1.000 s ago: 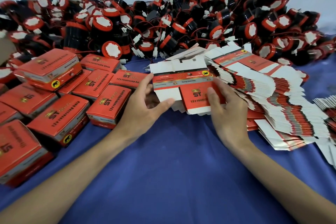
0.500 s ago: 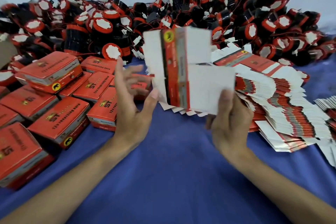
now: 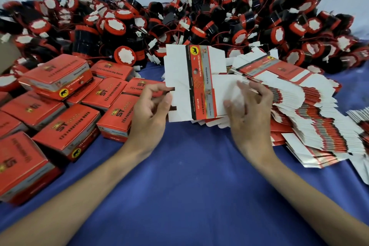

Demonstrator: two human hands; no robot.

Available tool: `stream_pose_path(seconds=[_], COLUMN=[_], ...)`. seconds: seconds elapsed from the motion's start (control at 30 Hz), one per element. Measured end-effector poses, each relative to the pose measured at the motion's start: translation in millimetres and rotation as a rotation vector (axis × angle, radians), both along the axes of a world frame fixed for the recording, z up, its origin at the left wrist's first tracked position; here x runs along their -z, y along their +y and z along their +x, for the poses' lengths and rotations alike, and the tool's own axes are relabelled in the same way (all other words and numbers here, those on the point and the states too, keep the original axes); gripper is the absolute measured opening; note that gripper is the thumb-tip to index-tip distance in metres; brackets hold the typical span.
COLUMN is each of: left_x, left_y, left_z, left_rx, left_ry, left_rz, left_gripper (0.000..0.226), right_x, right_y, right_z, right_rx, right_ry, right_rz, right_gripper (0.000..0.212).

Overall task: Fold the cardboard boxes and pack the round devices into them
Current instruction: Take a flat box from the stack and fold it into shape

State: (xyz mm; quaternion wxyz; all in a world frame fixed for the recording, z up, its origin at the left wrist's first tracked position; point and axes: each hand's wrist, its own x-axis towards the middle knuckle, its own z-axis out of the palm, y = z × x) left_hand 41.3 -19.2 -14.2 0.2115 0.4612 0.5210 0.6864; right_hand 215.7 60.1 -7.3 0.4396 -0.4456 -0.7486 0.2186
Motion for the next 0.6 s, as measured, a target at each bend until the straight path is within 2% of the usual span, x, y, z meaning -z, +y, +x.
stream_pose_path(seconds=[0.07,0.2,0.3,0.43,0.6], left_x=[-1,-5,-7,-4,4], left_y=[0,-5,-8,-9,-11], left_z=[1,4,6,11,16], left_rx=[0.024,0.210,0.271,0.256,0.134], left_ry=[0.034,0.076,0.107,0.166,0.449], left_rz=[0.008,0.011,-0.019,-0.083,-0.099], left_gripper=[0.011,0.017,0.029,0.024,0.011], right_x=[3,3,3,1,2], right_y=[-8,-19,-22,-25,-32], right_z=[-3,-7,-8,-7,-10], right_rx=[-0.028,-0.354,-0.452,-0.528,-0.550], right_ry=[-0.169,-0.167,-0.201,-0.121,0.073], right_rz=[0.095,0.079,0.069,0.083,0.137], right_gripper=[0.050,0.067,0.072,0.077,0.078])
